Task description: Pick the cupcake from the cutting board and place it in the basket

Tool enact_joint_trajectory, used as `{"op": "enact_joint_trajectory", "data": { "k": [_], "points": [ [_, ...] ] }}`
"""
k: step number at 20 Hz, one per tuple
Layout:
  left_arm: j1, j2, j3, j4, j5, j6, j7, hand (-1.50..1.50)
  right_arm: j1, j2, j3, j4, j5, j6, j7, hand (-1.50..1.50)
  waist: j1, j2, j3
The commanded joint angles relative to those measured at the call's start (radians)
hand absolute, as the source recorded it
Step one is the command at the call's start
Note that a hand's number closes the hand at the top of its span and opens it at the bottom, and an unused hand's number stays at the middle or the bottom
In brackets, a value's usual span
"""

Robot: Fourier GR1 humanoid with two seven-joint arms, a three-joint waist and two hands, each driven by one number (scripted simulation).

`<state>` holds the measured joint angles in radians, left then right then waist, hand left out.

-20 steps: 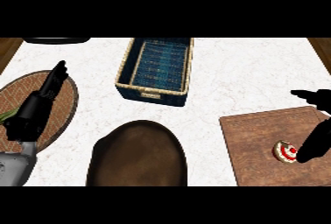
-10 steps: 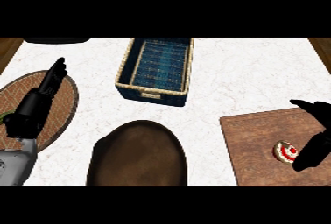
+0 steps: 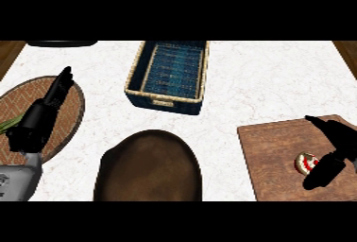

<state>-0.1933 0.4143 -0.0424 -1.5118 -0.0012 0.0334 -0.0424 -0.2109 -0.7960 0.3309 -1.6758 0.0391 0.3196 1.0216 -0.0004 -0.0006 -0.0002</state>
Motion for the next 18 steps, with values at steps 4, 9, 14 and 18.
{"op": "enact_joint_trajectory", "data": {
  "k": [4,9,14,18],
  "points": [
    [-0.004,-0.047,0.004,-0.044,-0.055,0.015,0.026,0.00,0.084,0.090,-0.015,-0.063,0.086,-0.012,0.092,-1.50,-0.003,0.000,0.000],
    [0.038,-0.038,0.039,-0.082,-0.036,-0.044,0.043,0.00,0.028,0.129,-0.050,-0.020,0.100,0.057,0.109,-1.50,0.003,0.000,0.000],
    [0.012,-0.073,0.026,-0.062,-0.087,-0.020,0.048,0.00,0.096,0.169,-0.043,0.013,0.174,0.026,0.067,-1.50,-0.001,0.000,0.000],
    [0.035,-0.027,0.103,-0.101,-0.030,-0.100,0.063,0.00,0.159,0.185,-0.080,0.038,0.222,0.030,-0.015,-1.50,0.000,-0.001,0.000]
  ]
}}
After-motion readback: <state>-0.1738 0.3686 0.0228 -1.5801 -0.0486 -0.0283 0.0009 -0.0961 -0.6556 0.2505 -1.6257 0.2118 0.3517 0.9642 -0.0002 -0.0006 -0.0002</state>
